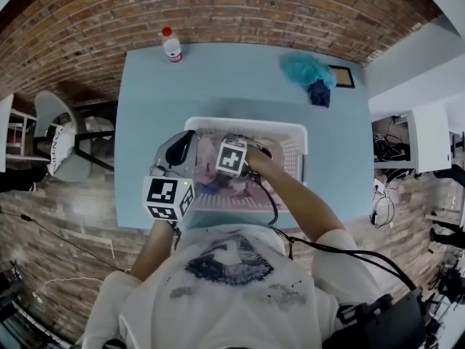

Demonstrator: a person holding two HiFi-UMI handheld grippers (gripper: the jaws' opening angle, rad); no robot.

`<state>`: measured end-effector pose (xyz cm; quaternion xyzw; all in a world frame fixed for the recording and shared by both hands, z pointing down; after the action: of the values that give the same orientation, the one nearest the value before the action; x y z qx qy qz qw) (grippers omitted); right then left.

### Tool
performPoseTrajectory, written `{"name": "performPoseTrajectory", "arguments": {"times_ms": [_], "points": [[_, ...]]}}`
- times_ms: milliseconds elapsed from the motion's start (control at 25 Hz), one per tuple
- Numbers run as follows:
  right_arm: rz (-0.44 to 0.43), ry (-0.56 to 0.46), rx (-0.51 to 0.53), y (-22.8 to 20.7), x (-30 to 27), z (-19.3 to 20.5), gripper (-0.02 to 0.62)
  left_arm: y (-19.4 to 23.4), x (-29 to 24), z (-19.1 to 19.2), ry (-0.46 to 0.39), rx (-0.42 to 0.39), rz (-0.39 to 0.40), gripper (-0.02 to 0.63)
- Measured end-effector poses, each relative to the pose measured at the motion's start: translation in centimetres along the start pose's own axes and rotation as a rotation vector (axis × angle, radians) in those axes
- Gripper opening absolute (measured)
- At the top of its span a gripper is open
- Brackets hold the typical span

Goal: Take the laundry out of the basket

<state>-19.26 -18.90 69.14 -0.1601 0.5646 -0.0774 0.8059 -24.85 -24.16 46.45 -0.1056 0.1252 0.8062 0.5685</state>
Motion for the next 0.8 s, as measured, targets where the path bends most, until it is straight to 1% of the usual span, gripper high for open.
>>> {"name": "performPoseTrajectory", "arguments": {"times_ms": [80,360,400,440,480,560,720,800], "points": [[-0.015,0.042,0.01,0.4,-0.9,0.1,0.575,0.2,-0.1,0.0,0.0,0.005,-0.003,-0.008],[-0.008,0.195,0.047,0.6,-3.2,0.8,0.573,0.7,-0.5,0.1,0.001,0.014,0.0,-0.008],[0.0,0.205,0.043,0.4,-3.2,0.9,0.55,0.6,-0.4,0.2,0.002,0.015,0.001,-0.008],[0.01,0.208,0.036,0.3,-3.2,0.9,0.511,0.6,-0.4,0.2,0.002,0.017,0.001,-0.008],[0.018,0.204,0.029,0.3,-3.0,0.9,0.459,0.7,-0.3,0.2,0.002,0.018,0.001,-0.008],[0.031,0.185,0.024,0.4,-2.6,0.7,0.4,0.8,-0.1,0.2,0.001,0.02,0.0,-0.008],[0.083,0.135,0.031,0.7,-1.4,0.3,0.335,1.1,0.1,0.3,0.001,0.027,-0.001,-0.008],[0.104,0.126,0.026,1.1,-0.6,0.4,0.308,1.1,0.3,0.2,-0.002,0.03,0.0,-0.008]]}}
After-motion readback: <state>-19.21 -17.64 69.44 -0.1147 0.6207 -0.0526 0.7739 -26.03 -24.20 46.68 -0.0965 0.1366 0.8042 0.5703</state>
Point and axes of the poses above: the fingertips, and each gripper's own axes: x backward along the fingers, y to its left, z out of its underside, the point moved 1 cm from there along x, backward along the fingers, and after that the axes turned 8 degrees about -z, right-handed, at the moved point
